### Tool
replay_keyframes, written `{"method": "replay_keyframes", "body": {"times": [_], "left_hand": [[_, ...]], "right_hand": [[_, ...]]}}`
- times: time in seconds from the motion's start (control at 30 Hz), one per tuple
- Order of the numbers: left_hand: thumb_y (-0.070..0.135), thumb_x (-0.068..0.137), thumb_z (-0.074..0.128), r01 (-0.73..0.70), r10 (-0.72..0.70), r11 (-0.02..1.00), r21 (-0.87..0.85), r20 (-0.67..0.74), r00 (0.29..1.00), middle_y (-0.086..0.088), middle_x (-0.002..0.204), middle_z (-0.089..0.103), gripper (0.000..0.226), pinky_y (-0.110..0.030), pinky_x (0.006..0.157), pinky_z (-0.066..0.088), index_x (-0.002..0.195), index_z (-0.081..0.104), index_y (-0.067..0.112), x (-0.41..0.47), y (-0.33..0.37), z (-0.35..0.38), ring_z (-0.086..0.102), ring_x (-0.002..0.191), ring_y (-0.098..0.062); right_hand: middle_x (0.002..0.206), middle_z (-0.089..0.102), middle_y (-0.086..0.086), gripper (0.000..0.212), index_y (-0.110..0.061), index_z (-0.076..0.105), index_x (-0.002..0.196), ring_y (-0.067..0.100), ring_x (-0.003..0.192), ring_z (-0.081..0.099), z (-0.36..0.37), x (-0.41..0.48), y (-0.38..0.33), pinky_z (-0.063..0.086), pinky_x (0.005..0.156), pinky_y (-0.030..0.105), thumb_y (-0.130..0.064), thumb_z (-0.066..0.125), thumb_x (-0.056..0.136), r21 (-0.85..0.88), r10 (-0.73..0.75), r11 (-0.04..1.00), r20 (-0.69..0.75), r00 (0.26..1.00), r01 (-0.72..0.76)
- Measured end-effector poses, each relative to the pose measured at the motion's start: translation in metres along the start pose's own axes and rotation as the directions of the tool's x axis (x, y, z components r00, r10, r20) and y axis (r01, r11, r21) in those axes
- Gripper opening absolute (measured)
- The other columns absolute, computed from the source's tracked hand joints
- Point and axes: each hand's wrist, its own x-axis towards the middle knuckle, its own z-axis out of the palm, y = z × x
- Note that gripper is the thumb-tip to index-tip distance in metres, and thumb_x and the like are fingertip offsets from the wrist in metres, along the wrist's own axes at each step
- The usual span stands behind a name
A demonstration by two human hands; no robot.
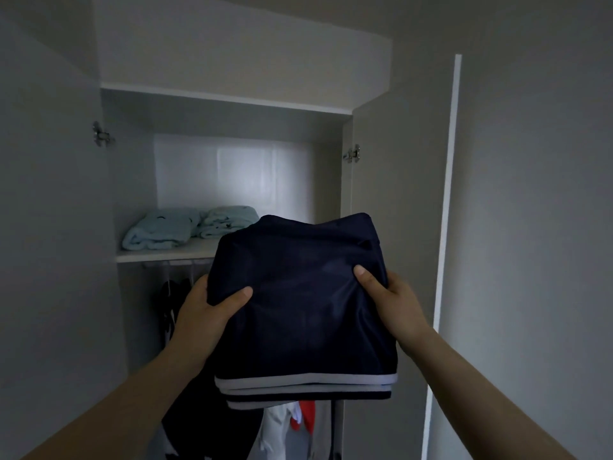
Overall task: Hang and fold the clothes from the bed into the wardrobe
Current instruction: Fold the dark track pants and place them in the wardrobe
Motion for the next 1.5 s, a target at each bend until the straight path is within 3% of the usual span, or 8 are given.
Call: {"method": "replay_keyframes", "body": {"times": [0.27, 0.67, 0.83, 0.97, 1.07, 1.27, 1.37, 1.5], "left_hand": [[0.029, 0.077, 0.076, 0.048, -0.048, 0.999, 0.011, -0.021, 0.999, 0.005, 0.120, 0.063, 0.054, -0.042, 0.094, 0.050, 0.127, 0.054, 0.026, 0.088, -0.049, 0.031, 0.062, 0.107, -0.017], [0.028, 0.077, 0.077, 0.022, -0.025, 0.999, -0.042, -0.060, 0.998, 0.007, 0.113, 0.066, 0.050, -0.026, 0.077, 0.051, 0.123, 0.057, 0.024, 0.247, -0.124, 0.043, 0.064, 0.099, -0.011], [0.034, 0.073, 0.078, 0.030, -0.031, 0.999, -0.045, -0.022, 0.999, 0.010, 0.112, 0.067, 0.052, -0.027, 0.077, 0.052, 0.120, 0.059, 0.028, 0.314, -0.144, 0.060, 0.066, 0.097, -0.010], [0.044, 0.066, 0.078, 0.003, -0.003, 1.000, 0.019, -0.034, 0.999, 0.011, 0.115, 0.065, 0.065, -0.029, 0.084, 0.050, 0.125, 0.057, 0.028, 0.366, -0.157, 0.069, 0.063, 0.101, -0.009], [0.041, 0.071, 0.078, -0.007, 0.009, 0.999, 0.039, -0.044, 0.999, 0.008, 0.120, 0.063, 0.066, -0.033, 0.090, 0.050, 0.131, 0.054, 0.026, 0.405, -0.172, 0.075, 0.062, 0.105, -0.011], [0.029, 0.077, 0.077, -0.020, 0.022, 0.999, 0.030, -0.072, 0.997, 0.009, 0.115, 0.066, 0.054, -0.020, 0.078, 0.051, 0.127, 0.056, 0.023, 0.477, -0.189, 0.093, 0.065, 0.100, -0.006], [0.026, 0.078, 0.077, 0.012, -0.007, 0.999, 0.045, -0.101, 0.995, 0.004, 0.116, 0.067, 0.052, -0.027, 0.084, 0.052, 0.126, 0.058, 0.019, 0.504, -0.201, 0.098, 0.065, 0.102, -0.012], [0.021, 0.078, 0.077, 0.056, -0.043, 0.996, 0.076, -0.161, 0.986, -0.001, 0.112, 0.068, 0.047, -0.029, 0.082, 0.053, 0.121, 0.061, 0.015, 0.536, -0.223, 0.099, 0.066, 0.099, -0.017]], "right_hand": [[0.086, 0.073, -0.016, 0.019, -0.026, 0.069, 0.095, 0.000, 0.077, 0.068, 0.013, 0.105, 0.063, 0.050, 0.060, 0.009, -0.042, 0.059, 0.092, 0.042, 0.009, 0.999, 0.030, 1.000, -0.011], [0.099, 0.073, -0.009, 0.023, -0.024, 0.069, 0.103, 0.007, 0.089, 0.069, 0.068, 0.261, 0.134, 0.054, 0.081, 0.025, -0.042, 0.060, 0.091, 0.046, -0.003, 0.999, 0.030, 1.000, 0.001], [0.092, 0.074, -0.012, 0.020, -0.028, 0.070, 0.096, 0.003, 0.082, 0.069, 0.076, 0.325, 0.160, 0.053, 0.068, 0.014, -0.045, 0.060, 0.091, 0.044, -0.006, 0.999, 0.017, 1.000, 0.005], [0.092, 0.075, -0.011, 0.025, -0.029, 0.073, 0.092, 0.009, 0.085, 0.071, 0.085, 0.379, 0.183, 0.055, 0.074, 0.024, -0.051, 0.060, 0.088, 0.056, 0.019, 0.998, 0.031, 0.999, -0.020], [0.087, 0.075, -0.012, 0.022, -0.033, 0.074, 0.080, 0.006, 0.079, 0.071, 0.094, 0.420, 0.199, 0.053, 0.061, 0.014, -0.049, 0.062, 0.089, 0.086, -0.004, 0.996, 0.065, 0.998, -0.001], [0.087, 0.075, -0.007, 0.023, -0.021, 0.073, 0.089, 0.008, 0.082, 0.071, 0.108, 0.507, 0.230, 0.055, 0.073, 0.022, -0.040, 0.062, 0.091, 0.082, -0.029, 0.996, 0.068, 0.997, 0.024], [0.087, 0.075, -0.006, 0.022, -0.017, 0.073, 0.091, 0.009, 0.083, 0.070, 0.115, 0.537, 0.243, 0.055, 0.071, 0.019, -0.036, 0.062, 0.092, 0.082, -0.035, 0.996, 0.073, 0.997, 0.029], [0.089, 0.074, 0.002, 0.028, -0.009, 0.071, 0.094, 0.015, 0.083, 0.069, 0.131, 0.566, 0.266, 0.054, 0.075, 0.031, -0.036, 0.062, 0.092, -0.031, -0.008, 0.999, 0.066, 0.998, 0.010]]}}
